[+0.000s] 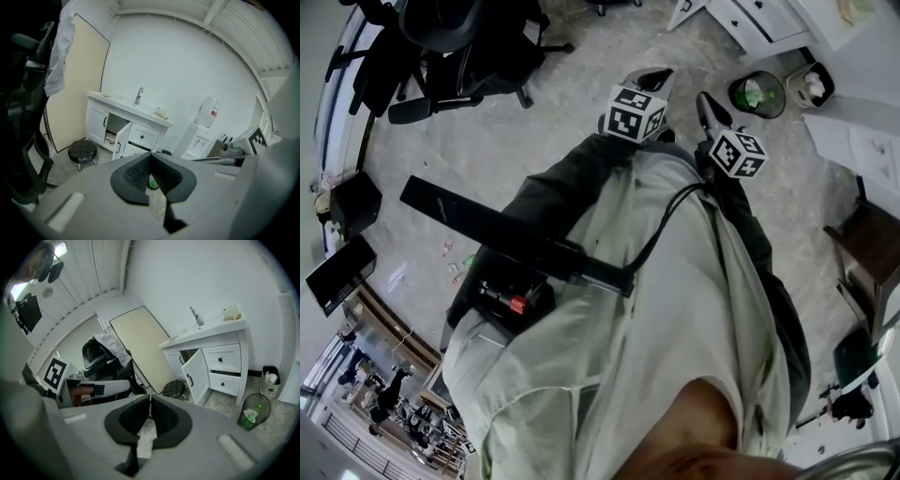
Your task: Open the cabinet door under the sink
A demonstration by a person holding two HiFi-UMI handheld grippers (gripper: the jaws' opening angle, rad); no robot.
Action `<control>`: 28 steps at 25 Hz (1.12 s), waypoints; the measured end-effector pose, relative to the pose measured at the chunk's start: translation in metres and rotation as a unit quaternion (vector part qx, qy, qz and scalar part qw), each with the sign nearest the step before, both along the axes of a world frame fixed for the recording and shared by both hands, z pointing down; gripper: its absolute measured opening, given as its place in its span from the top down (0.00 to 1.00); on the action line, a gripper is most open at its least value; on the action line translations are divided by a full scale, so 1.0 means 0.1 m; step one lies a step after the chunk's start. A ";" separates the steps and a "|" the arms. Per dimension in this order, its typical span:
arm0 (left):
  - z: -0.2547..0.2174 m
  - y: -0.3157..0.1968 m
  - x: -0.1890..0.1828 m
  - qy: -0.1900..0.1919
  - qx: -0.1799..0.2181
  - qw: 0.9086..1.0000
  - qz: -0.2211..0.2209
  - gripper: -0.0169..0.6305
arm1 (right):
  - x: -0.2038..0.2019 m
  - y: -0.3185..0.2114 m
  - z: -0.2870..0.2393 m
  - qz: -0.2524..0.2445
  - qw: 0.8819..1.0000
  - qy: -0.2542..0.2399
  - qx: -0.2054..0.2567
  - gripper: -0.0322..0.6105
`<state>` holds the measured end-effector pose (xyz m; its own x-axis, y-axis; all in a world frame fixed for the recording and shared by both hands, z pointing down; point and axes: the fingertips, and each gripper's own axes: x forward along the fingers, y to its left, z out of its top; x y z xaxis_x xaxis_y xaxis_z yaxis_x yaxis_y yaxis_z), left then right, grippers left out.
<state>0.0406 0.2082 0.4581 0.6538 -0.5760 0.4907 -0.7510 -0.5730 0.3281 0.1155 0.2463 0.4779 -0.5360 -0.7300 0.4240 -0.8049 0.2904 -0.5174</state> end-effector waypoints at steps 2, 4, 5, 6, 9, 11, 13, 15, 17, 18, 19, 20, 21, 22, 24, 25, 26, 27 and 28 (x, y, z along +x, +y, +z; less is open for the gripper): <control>0.02 0.00 -0.01 0.000 0.000 1.000 -0.003 0.96 | -0.01 0.00 0.02 -0.004 1.000 -0.001 0.000 0.94; 0.03 -0.01 -0.04 -0.001 0.000 1.000 -0.006 0.96 | -0.02 -0.02 0.03 -0.005 1.000 -0.004 -0.001 0.95; 0.04 -0.02 -0.05 -0.001 -0.001 1.000 -0.008 0.96 | -0.02 -0.03 0.04 -0.005 1.000 -0.005 -0.002 0.95; 0.04 -0.02 -0.06 -0.001 -0.001 1.000 -0.009 0.96 | -0.02 -0.03 0.04 -0.006 1.000 -0.006 -0.003 0.95; 0.02 -0.01 -0.06 -0.002 0.000 1.000 -0.011 0.96 | -0.04 -0.02 0.03 -0.012 1.000 -0.008 -0.003 0.95; 0.01 0.01 -0.06 -0.002 -0.001 1.000 -0.012 0.96 | -0.06 0.00 0.02 -0.018 1.000 -0.004 -0.001 0.95; 0.02 0.03 -0.07 -0.002 -0.002 1.000 -0.012 0.96 | -0.06 0.01 0.01 -0.018 1.000 0.000 0.003 0.95; 0.03 0.05 -0.07 -0.002 -0.004 1.000 -0.012 0.96 | -0.05 0.02 0.01 -0.014 1.000 0.003 0.005 0.95; 0.04 0.07 -0.06 -0.003 -0.005 1.000 -0.011 0.96 | -0.03 0.05 0.01 -0.011 1.000 0.004 0.005 0.95; 0.04 0.08 -0.06 -0.003 -0.006 1.000 -0.011 0.96 | -0.02 0.06 0.01 -0.009 1.000 0.003 0.004 0.95; 0.05 0.09 -0.05 -0.004 -0.007 1.000 -0.010 0.96 | -0.01 0.06 0.01 -0.008 1.000 0.003 0.003 0.95; 0.05 0.09 -0.04 -0.004 -0.008 1.000 -0.009 0.96 | 0.00 0.07 0.01 -0.008 1.000 0.004 0.002 0.95; 0.05 0.09 -0.02 -0.004 -0.009 1.000 -0.008 0.96 | 0.01 0.07 0.01 -0.008 1.000 0.005 0.001 0.95; 0.05 0.10 -0.01 -0.003 -0.009 1.000 -0.008 0.96 | 0.03 0.08 0.01 -0.008 1.000 0.006 0.001 0.95; 0.06 0.10 0.01 -0.003 -0.009 1.000 -0.006 0.96 | 0.05 0.07 0.01 -0.007 1.000 0.008 0.001 0.95; 0.06 0.10 0.02 -0.003 -0.009 1.000 -0.006 0.96 | 0.06 0.07 0.01 -0.006 1.000 0.009 0.001 0.95; 0.05 0.10 0.03 -0.003 -0.008 1.000 -0.007 0.96 | 0.08 0.06 0.01 -0.005 1.000 0.009 0.002 0.95; 0.05 0.10 0.03 -0.003 -0.007 1.000 -0.008 0.96 | 0.09 0.06 0.01 -0.006 1.000 0.010 0.003 0.95; 0.04 0.09 0.02 -0.003 -0.005 1.000 -0.011 0.96 | 0.09 0.05 0.00 -0.007 1.000 0.011 0.005 0.95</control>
<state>0.0427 0.2169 0.4622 0.6383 -0.5844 0.5010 -0.7651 -0.5533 0.3293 0.1243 0.2509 0.4782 -0.5369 -0.7265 0.4289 -0.8116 0.3061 -0.4975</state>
